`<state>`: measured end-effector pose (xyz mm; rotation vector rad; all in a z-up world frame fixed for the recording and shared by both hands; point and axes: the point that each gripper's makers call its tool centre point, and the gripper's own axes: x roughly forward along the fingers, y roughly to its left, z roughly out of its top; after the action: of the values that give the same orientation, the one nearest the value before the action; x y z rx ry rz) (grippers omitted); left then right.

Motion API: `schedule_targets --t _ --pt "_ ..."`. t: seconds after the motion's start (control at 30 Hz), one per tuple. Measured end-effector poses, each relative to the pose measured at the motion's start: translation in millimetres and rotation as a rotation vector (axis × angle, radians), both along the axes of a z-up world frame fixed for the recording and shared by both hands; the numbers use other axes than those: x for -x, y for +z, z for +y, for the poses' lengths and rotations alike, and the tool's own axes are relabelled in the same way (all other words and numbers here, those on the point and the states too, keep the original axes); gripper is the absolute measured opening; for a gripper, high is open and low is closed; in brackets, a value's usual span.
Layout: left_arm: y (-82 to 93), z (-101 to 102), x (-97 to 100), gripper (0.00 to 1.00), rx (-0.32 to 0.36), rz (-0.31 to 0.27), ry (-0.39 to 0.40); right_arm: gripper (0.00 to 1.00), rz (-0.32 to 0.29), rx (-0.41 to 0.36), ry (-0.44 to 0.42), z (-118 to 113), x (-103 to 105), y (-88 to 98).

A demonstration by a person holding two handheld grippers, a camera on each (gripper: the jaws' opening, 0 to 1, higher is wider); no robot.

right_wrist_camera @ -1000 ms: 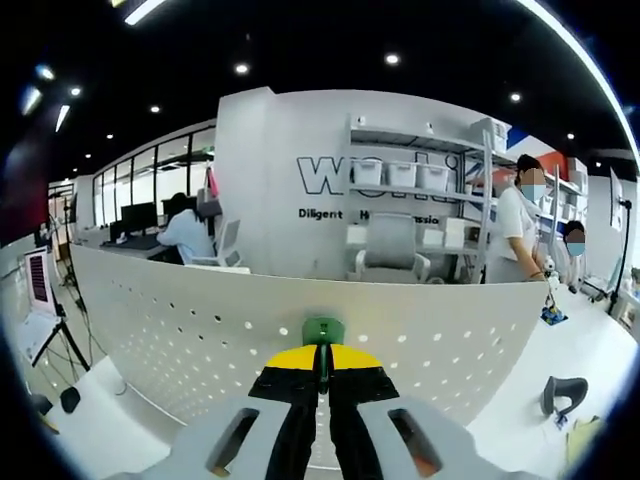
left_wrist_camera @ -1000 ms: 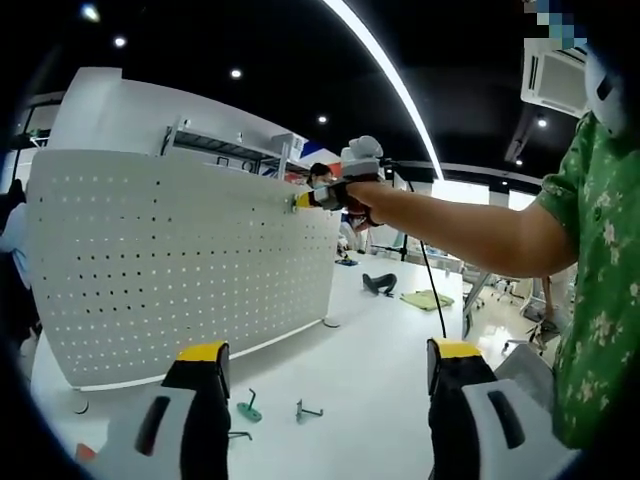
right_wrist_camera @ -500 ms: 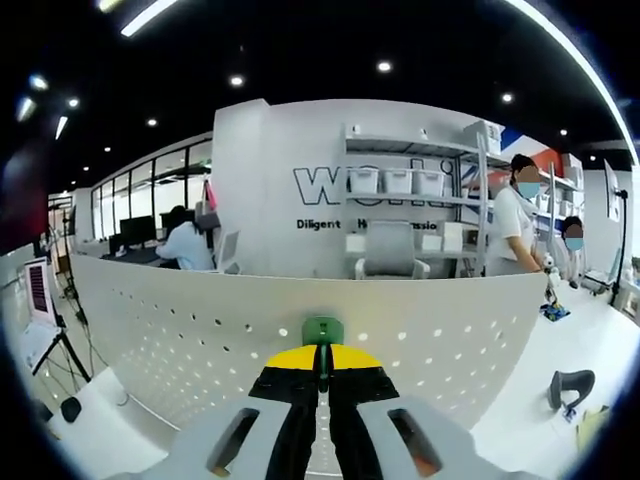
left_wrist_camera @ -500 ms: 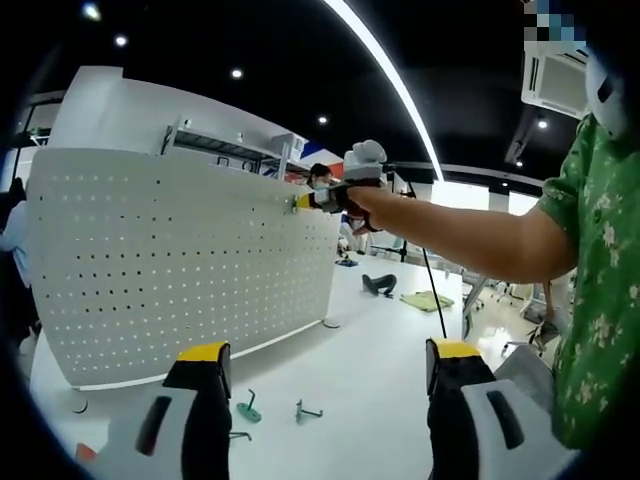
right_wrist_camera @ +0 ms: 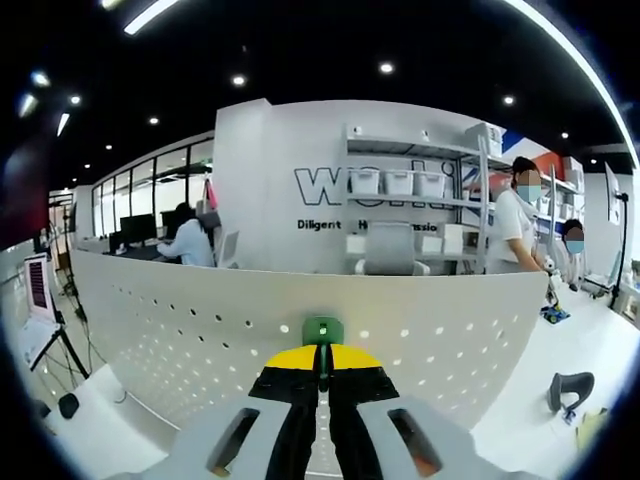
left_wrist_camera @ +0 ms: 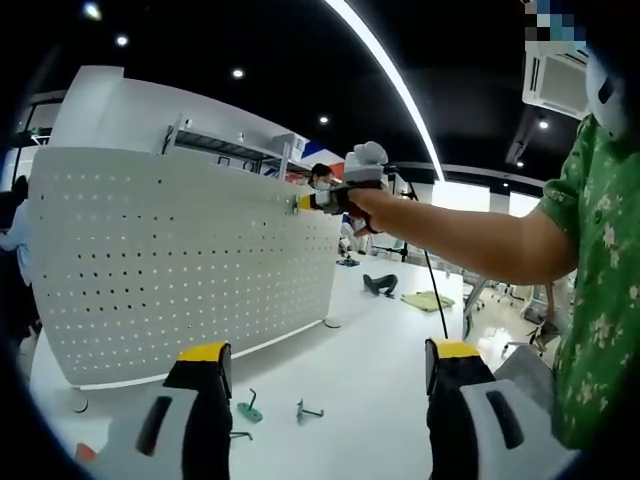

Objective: Insert the hook assembly into the mounting plate slot until the hook locks in place.

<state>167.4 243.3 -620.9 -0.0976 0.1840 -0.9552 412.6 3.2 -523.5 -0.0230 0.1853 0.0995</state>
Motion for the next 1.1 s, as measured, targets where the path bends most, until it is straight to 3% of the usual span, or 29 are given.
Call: schedule_targets --t 1.1 --pt "-0.8 2.8 -1.0 0.81 -0.005 0.004 0.011 0.01 0.012 0.013 0.007 0.5 -3.8 -9.5"
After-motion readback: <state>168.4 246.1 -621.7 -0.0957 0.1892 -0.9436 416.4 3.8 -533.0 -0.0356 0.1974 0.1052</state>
